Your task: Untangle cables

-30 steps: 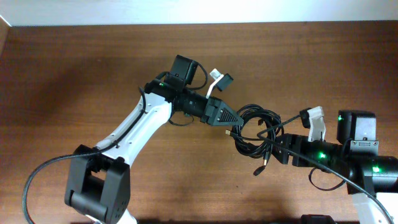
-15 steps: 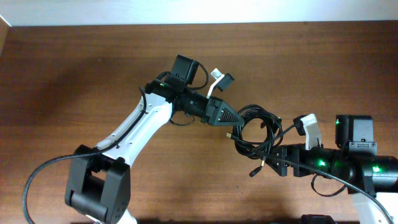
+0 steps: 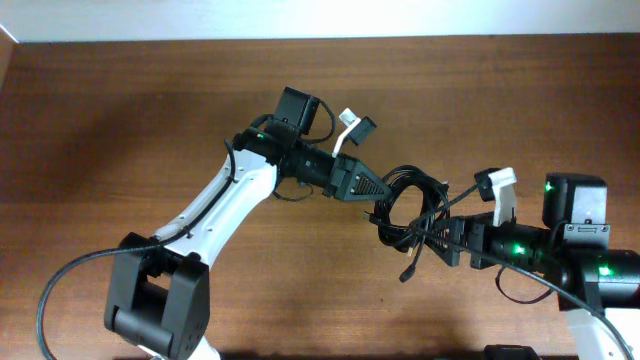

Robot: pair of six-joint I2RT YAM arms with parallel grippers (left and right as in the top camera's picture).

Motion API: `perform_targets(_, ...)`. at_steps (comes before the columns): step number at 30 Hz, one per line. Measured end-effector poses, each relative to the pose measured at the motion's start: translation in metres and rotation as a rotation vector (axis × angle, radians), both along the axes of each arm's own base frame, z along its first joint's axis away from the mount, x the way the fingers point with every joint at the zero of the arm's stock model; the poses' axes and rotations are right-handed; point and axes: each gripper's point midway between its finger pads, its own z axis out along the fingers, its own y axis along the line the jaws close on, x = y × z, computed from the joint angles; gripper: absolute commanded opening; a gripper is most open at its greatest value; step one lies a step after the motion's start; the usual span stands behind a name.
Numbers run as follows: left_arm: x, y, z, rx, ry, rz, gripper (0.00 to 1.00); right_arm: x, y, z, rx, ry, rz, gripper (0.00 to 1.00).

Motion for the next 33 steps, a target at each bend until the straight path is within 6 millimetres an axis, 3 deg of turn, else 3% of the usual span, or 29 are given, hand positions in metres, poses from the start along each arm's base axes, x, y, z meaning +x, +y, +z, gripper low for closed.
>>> perform_targets(10, 0.0, 0.0, 0.0, 0.001, 0.003, 0.0, 0.0, 0.016, -0.001, 0.005, 0.04, 0.015, -0.067, 0.92)
perform_targets(15, 0.001, 0.0, -0.001, 0.006, 0.0, 0.004, 0.0, 0.022, -0.025, -0.029, -0.072, 0.188, -0.233, 0.91)
perform_targets(22, 0.001, -0.003, -0.006, 0.034, -0.011, 0.011, 0.0, 0.009, -0.052, -0.072, -0.233, 0.421, -0.364, 0.87)
perform_targets(33, -0.002, -0.006, -0.009, 0.048, -0.015, 0.007, 0.0, -0.006, -0.076, -0.088, -0.371, 0.533, -0.466, 0.87)
